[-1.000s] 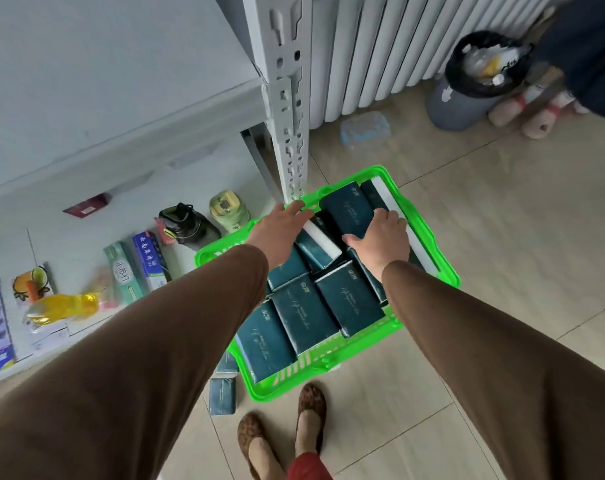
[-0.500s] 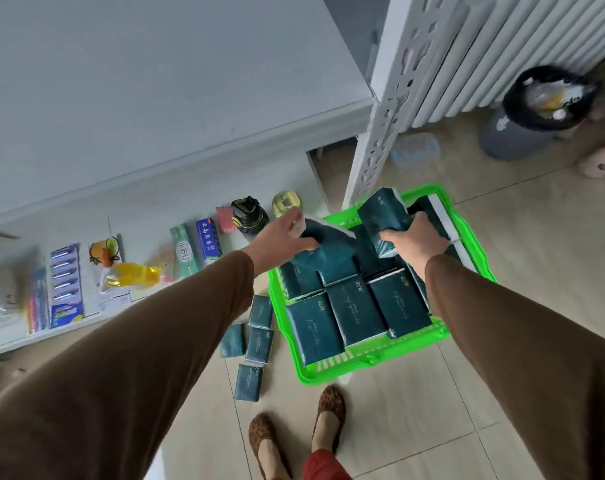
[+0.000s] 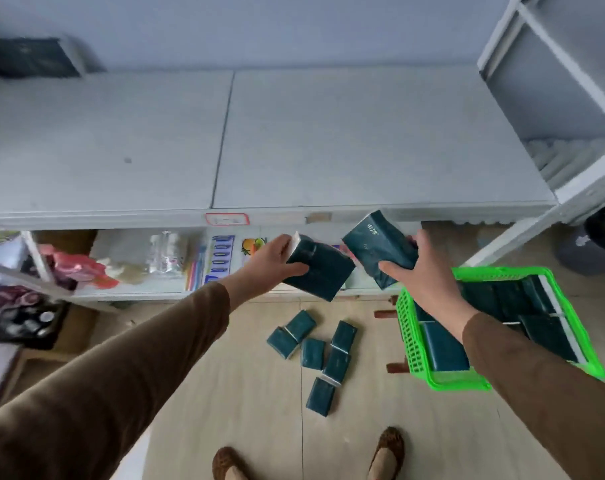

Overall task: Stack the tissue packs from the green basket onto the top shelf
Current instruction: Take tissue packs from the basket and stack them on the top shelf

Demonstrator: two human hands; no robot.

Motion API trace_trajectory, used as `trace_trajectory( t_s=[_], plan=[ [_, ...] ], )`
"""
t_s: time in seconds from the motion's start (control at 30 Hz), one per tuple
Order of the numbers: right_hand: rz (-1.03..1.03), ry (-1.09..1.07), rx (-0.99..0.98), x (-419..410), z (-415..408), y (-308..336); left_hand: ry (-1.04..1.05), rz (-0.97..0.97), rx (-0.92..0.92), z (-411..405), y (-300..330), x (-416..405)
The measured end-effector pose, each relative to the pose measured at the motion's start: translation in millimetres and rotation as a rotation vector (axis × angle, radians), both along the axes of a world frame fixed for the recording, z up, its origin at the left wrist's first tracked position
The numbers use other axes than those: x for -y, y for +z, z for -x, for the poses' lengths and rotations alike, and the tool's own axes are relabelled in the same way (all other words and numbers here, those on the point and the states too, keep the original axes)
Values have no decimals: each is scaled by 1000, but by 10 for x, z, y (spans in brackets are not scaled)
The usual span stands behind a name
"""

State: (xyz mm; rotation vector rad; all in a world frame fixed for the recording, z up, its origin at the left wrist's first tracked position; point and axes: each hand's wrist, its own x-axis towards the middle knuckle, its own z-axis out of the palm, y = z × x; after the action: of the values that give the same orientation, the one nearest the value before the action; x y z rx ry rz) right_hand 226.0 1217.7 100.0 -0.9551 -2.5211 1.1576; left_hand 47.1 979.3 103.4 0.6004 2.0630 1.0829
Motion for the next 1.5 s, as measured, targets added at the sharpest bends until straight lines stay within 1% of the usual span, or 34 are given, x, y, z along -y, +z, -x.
trace_trajectory(
  t_s=[0.13, 0.23, 0.37, 0.5, 0.73, 0.93, 1.0, 1.07, 1.17, 1.27, 1.4, 1.5],
  plan=[
    [-1, 93, -50, 1016, 847, 452, 109, -25, -84, 607, 574, 1296],
    [-15, 167, -93, 1646, 1484, 720, 178, 6, -191, 1115, 924, 2081],
    [-36, 253, -134, 2232, 2299, 952, 263, 42, -307, 1852, 1175, 2858],
    [-56, 292, -143, 2583, 3098, 1021, 345, -3, -274, 2591, 1205, 3339],
    [-43, 349, -124, 2867, 4666, 937, 414, -35, -190, 4016, 1049, 3720],
    [-52, 417, -72, 3068, 5869, 931, 456, -40, -195, 5181, 1024, 3906],
    [-63, 421, -61, 3158, 6206, 905, 472, -10, -214, 5539, 976, 3964],
    [-87, 436, -53, 3259, 6521, 854, 503, 23, -232, 5885, 884, 4024],
    [-113, 441, -52, 3405, 6957, 769, 552, 17, -206, 6398, 689, 4152],
    [-128, 411, -33, 3538, 7348, 712, 579, 17, -245, 6881, 508, 4283],
    [-172, 374, -11, 3706, 7806, 630, 625, -40, -216, 7404, 308, 4335],
    [-197, 350, -26, 3836, 8072, 530, 611, -102, -187, 7647, 176, 4305]
  ],
)
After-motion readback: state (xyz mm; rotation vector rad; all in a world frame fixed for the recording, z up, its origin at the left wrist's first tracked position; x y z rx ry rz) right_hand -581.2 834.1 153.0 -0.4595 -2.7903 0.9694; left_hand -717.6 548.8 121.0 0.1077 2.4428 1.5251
